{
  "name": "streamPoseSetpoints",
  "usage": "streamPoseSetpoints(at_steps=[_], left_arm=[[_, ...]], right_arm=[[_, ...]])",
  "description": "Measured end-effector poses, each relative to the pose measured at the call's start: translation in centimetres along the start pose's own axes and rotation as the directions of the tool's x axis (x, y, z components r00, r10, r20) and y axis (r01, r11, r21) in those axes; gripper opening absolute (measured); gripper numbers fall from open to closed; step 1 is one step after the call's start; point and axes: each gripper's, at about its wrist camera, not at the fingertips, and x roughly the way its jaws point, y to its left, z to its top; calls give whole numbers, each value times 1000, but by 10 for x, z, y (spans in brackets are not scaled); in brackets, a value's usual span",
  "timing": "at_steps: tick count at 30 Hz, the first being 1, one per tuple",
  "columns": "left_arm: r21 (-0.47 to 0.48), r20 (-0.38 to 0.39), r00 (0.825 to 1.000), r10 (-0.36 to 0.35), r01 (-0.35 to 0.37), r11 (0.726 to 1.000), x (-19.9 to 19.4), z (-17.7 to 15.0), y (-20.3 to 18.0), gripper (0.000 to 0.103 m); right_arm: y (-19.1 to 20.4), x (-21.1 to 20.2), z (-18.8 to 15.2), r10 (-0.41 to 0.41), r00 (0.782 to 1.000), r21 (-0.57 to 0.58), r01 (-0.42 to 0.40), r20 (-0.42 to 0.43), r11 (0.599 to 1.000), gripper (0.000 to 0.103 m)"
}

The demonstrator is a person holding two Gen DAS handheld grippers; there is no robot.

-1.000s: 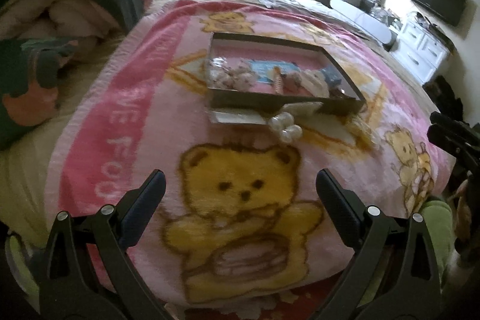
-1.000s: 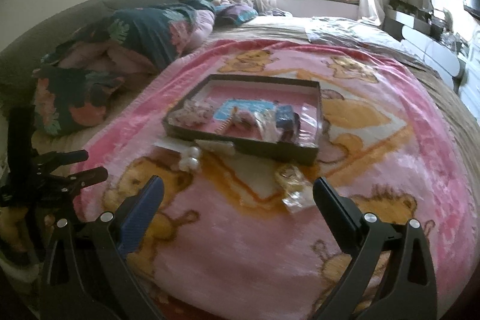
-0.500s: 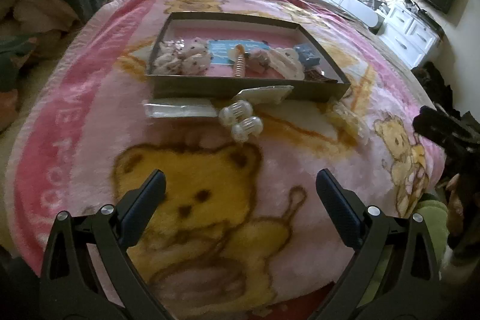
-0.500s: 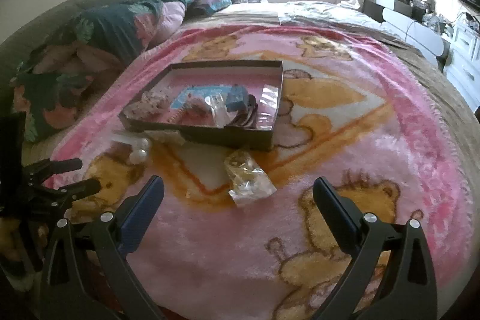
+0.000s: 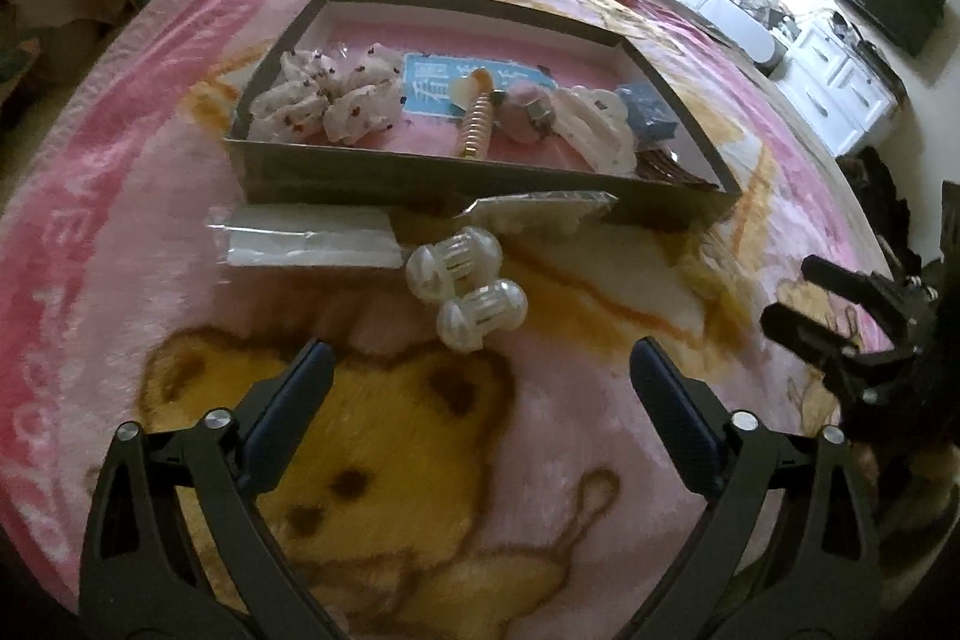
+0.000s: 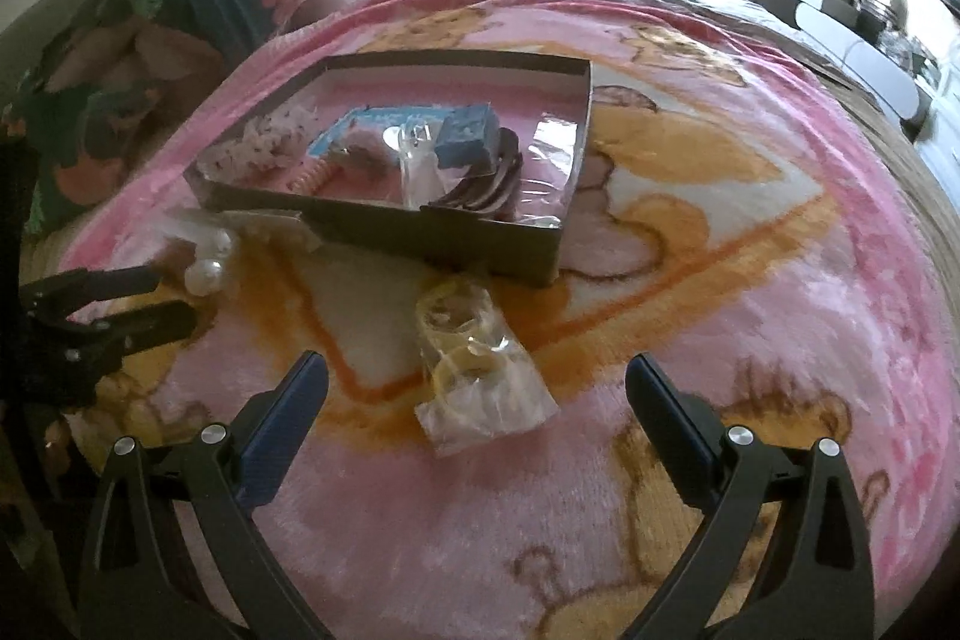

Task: Organize jewelry
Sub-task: 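Grasp the white pearl hair clips with the left tool while the right tool grasps the yellow-tie bag, then release the pearl clips in the tray with the left tool while the right tool drops the bag there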

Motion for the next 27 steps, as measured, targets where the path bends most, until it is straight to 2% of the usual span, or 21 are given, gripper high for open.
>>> streamPoseSetpoints(at_steps=[7, 9, 10, 12, 13, 14, 16, 18, 20, 22, 24, 27], left_arm=[[-32, -2, 1000, 1, -1, 999, 19, 7, -3, 72], [-41, 3, 1000, 11, -11, 999, 23, 9, -3, 62], [-44, 4, 1000, 13, -13, 999, 24, 9, -4, 54], [-42, 12, 999, 30, -30, 999, 25, 9, -4, 46], [-36, 15, 999, 41, -40, 999, 25, 9, -4, 36], [-32, 18, 999, 47, -46, 998, 25, 9, -4, 33], [-34, 17, 999, 34, -33, 999, 23, 9, -1, 33], [-31, 18, 999, 35, -34, 999, 22, 9, 1, 33], [-21, 21, 999, 33, -33, 999, 18, 7, 1, 33], [-13, 26, 999, 31, -30, 999, 16, 5, -1, 33], [-7, 26, 999, 24, -23, 1000, 11, 2, -1, 33], [-1, 31, 999, 20, -20, 1000, 4, -3, -1, 33]], right_arm=[[-8, 22, 5, 10, 1000, 8, -10, -30, 1000, 99], [-9, 26, 6, 12, 999, 1, -12, -30, 1000, 99], [-9, 29, 6, 15, 999, -4, -15, -31, 1000, 98], [-9, 34, 6, 17, 999, -10, -18, -39, 1000, 98], [-9, 36, 6, 20, 999, -10, -20, -44, 1000, 98], [-9, 39, 5, 25, 999, -8, -25, -48, 1000, 97], [-8, 45, 3, 34, 997, -13, -35, -72, 999, 84], [-5, 47, 1, 20, 997, -26, -22, -75, 999, 80], [-1, 45, 0, 23, 998, -46, -26, -66, 999, 70], [3, 43, -3, 44, 997, -49, -47, -62, 998, 53], [9, 40, -6, 46, 997, -54, -49, -57, 997, 47], [15, 35, -11, 58, 997, -50, -61, -52, 997, 45]])
